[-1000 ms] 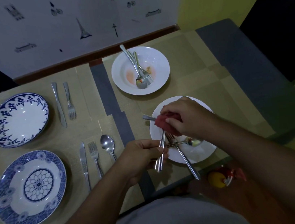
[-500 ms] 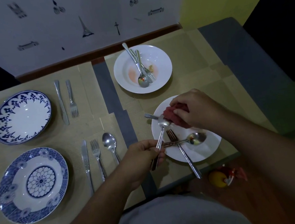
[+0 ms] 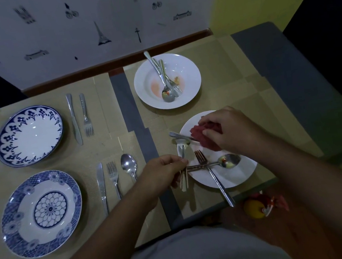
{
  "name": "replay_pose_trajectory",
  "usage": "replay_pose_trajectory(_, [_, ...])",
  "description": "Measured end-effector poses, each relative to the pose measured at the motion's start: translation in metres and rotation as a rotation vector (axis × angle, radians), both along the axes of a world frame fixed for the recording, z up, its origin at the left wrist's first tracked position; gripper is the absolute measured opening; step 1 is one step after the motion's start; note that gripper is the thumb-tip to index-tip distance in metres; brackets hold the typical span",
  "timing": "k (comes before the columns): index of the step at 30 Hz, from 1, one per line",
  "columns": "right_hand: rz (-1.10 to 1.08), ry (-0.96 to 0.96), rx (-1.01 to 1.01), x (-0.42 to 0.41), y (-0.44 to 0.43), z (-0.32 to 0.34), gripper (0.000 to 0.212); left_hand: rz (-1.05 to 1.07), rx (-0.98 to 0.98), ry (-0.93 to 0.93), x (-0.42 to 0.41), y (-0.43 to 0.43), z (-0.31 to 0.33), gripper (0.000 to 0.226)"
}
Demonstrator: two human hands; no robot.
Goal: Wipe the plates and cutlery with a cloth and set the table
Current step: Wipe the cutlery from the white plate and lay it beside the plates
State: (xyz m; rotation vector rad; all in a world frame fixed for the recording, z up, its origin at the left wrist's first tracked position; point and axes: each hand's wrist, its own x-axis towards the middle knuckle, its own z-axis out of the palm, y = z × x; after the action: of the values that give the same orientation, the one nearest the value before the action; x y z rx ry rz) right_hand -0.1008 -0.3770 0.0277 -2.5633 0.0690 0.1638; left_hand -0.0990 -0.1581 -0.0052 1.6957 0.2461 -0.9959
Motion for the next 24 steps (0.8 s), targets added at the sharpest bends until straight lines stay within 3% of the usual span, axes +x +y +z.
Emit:
replay_pose_trajectory(6, [0.000, 0.004, 0.015, -0.004, 0.002, 0.004, 0.029, -0.001, 0.022, 0.002, 0.008, -0.001, 0.006, 0.016])
replay_pose_trajectory(15, [-0.015, 0.011, 0.034, -0.008, 0.005, 0.010, 0.027, 0.099, -0.111, 0.177, 0.011, -0.002, 0.005, 0.017])
replay_pose_trajectory(24, [0.003, 0.003, 0.056, -0.009, 0.005, 0.010, 0.028, 0.260, -0.237, 0.335, 0.017, -0.005, 0.007, 0.035])
